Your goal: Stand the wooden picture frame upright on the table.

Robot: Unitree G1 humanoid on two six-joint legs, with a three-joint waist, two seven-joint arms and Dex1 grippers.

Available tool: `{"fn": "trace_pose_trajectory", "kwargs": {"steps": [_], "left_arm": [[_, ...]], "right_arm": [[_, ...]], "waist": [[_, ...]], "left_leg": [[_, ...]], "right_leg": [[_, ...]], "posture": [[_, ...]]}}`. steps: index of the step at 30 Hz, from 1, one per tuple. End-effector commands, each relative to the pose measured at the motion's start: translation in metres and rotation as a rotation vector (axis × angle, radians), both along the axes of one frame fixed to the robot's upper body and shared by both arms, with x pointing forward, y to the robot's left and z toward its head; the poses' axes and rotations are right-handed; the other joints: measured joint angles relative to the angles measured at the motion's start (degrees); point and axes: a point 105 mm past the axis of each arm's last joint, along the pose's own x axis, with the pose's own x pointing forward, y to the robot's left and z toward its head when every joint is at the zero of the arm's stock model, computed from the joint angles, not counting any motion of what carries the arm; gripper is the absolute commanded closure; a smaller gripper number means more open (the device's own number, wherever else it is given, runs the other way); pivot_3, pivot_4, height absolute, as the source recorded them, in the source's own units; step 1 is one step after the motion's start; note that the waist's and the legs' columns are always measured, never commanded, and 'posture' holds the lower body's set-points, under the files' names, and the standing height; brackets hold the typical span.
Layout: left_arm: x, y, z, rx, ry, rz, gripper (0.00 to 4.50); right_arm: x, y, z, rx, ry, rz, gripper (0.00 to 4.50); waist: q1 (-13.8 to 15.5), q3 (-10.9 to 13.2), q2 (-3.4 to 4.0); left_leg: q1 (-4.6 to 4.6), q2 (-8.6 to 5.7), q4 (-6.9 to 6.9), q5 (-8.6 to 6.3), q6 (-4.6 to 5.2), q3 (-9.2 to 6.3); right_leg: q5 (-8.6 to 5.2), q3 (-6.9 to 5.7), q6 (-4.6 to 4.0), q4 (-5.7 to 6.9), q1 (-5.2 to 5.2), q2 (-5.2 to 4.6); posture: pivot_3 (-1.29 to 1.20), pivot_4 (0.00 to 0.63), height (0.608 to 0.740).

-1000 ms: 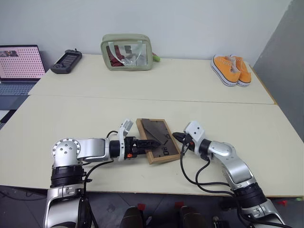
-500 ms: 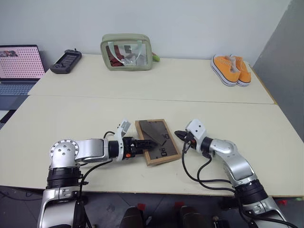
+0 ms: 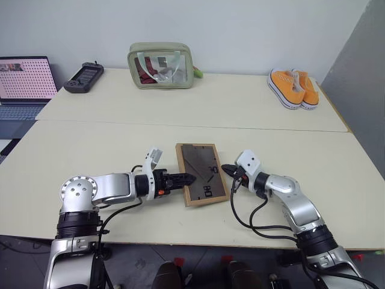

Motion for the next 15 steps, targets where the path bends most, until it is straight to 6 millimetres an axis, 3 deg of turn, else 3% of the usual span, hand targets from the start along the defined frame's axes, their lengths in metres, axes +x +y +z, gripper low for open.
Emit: {"fn": "trace_pose_trajectory", "kwargs": {"steps": [1,5,8,11,15], "left_arm": [[0.019,0.01,0.041,-0.037,-0.186,0.063,3.19],[0.035,0.027,0.073,0.006,-0.38,0.134,3.19],[0.038,0.031,0.096,0.063,-0.552,0.131,3.19],[0.034,0.028,0.112,0.103,-0.691,0.083,3.19],[0.02,0.009,0.125,0.125,-0.821,-0.049,3.19]], "right_arm": [[0.008,-0.03,0.025,0.001,-0.081,-0.056,4.5],[0.011,-0.061,0.05,0.008,-0.117,-0.112,4.5],[0.006,-0.068,0.086,0.088,-0.159,-0.11,4.32],[-0.003,-0.058,0.119,0.175,-0.191,-0.082,3.8],[-0.014,-0.027,0.159,0.299,-0.221,-0.009,2.78]], "waist": [[0.1,0.0,0.0],[0.1,0.1,0.01],[0.1,0.1,0.06],[-0.2,0.1,0.09],[-0.1,0.1,0.09]], "left_leg": [[-0.03,0.0,0.0,0.0,0.0,-0.01],[-0.14,0.0,0.0,0.01,-0.01,-0.04],[-0.15,0.0,-0.11,0.01,-0.01,-0.02],[-0.15,0.02,-0.33,0.02,-0.02,-0.01],[-0.15,0.08,-0.5,0.04,-0.05,-0.02]], "right_leg": [[0.0,-0.02,0.0,-0.02,-0.01,0.0],[0.0,-0.09,0.0,-0.1,-0.05,0.0],[0.0,-0.07,0.0,-0.22,-0.06,0.0],[0.0,-0.07,-0.01,-0.37,-0.08,0.0],[0.01,-0.1,-0.01,-0.54,-0.08,0.01]], "posture": [[0.0,0.15,0.74],[0.0,0.15,0.74],[0.0,0.15,0.74],[0.0,0.15,0.74],[0.0,0.15,0.74]]}}
